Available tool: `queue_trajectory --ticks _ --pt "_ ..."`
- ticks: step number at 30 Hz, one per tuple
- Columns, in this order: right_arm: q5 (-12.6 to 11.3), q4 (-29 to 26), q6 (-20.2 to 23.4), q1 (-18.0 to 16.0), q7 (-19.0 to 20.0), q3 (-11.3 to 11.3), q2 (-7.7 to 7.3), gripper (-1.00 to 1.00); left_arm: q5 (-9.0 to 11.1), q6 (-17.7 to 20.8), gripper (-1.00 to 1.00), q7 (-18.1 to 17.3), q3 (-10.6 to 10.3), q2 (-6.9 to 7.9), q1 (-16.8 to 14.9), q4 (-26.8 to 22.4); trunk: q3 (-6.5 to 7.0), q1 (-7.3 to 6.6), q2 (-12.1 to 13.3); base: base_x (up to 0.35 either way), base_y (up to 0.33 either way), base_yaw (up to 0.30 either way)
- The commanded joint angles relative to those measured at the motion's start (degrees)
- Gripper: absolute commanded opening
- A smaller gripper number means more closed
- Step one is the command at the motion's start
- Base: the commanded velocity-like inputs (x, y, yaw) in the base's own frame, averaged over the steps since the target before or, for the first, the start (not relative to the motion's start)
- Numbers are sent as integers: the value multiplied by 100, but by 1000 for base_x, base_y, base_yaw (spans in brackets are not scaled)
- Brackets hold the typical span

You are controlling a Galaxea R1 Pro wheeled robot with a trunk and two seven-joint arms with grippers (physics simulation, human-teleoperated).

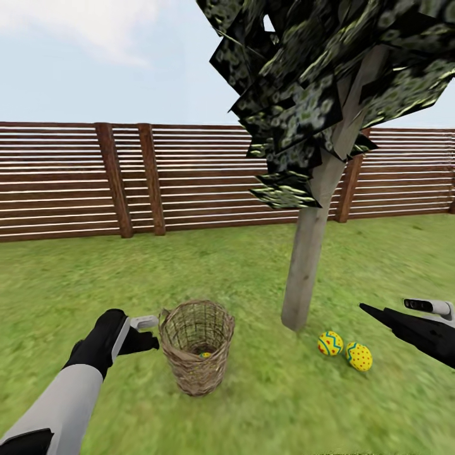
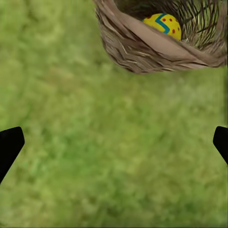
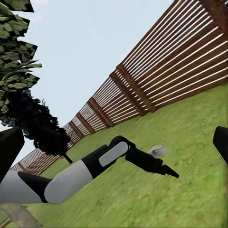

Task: Take the three Easter eggs out of the wicker basket on the lawn in the garden, then place them on the lawn next to a single tree (choose any tree) so that all three eggs are next to the same tree and none are left in the basket.

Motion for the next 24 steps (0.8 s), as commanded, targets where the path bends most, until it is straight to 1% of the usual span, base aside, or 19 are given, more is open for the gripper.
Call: queue_trajectory --ticks 1,17,24 --pt "-12 1 42 -5 5 1 -1 100 -60 21 100 -57 17 -2 -2 -7 0 0 -3 28 25 -240" --pt "-14 6 42 -5 3 1 -1 100 -64 21 100 -53 17 -2 -1 25 93 0 -3 8 7 -240" --pt "-12 9 42 -5 -3 1 -1 100 -64 21 100 -49 10 -3 -1 41 128 0 -3 88 62 -207"
